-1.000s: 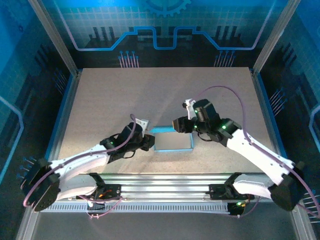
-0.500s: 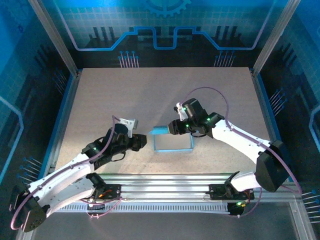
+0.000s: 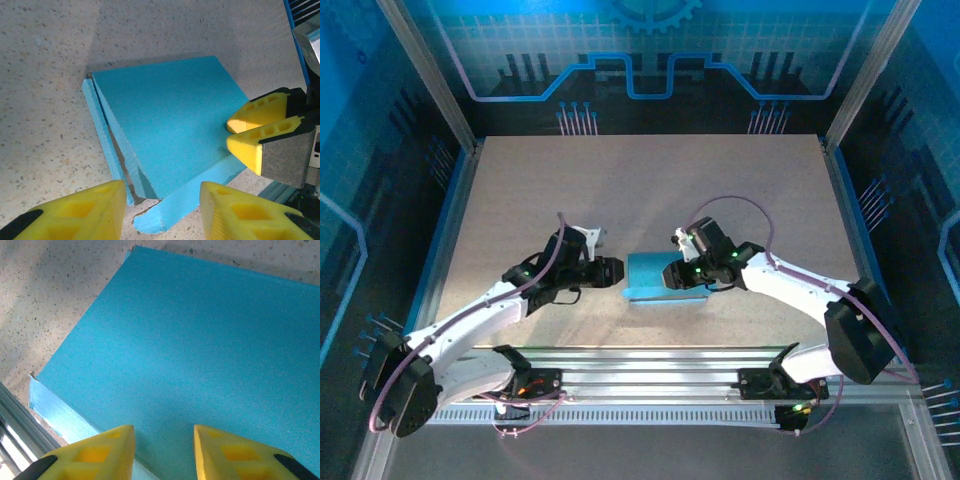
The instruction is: Fold the paper box
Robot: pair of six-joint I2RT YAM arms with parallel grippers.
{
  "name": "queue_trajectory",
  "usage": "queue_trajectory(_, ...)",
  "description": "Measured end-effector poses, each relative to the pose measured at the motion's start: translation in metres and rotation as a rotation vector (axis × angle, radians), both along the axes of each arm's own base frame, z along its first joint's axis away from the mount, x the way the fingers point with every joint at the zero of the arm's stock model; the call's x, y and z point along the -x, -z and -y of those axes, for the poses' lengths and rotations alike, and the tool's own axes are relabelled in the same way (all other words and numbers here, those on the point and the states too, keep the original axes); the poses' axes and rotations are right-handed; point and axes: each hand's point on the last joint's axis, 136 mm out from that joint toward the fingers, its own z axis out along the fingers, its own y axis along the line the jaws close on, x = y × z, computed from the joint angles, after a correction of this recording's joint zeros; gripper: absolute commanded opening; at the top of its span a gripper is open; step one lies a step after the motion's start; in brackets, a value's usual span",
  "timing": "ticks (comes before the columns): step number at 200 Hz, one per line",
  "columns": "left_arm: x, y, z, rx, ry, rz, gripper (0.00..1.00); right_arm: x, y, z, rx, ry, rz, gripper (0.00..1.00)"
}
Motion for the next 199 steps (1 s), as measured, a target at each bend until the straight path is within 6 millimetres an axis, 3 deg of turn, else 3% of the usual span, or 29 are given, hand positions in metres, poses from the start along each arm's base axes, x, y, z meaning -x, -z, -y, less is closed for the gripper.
queue_trajectory(90,0.009,0.052,0.021,-0.023,0.081,-0.201,0.49,0.006,0.014,-0.002,0.006,-0.001,-0.015,0.33)
queue_trajectory(144,0.010,0.062,0.042,-0.019,0.126,-0.249,0.50,0.005,0.015,-0.002,0.004,0.000,-0.012,0.32)
queue_trajectory(199,0.009,0.063,0.047,-0.014,0.123,-0.267,0.50,0.006,0.019,-0.002,0.020,0.002,-0.012,0.31)
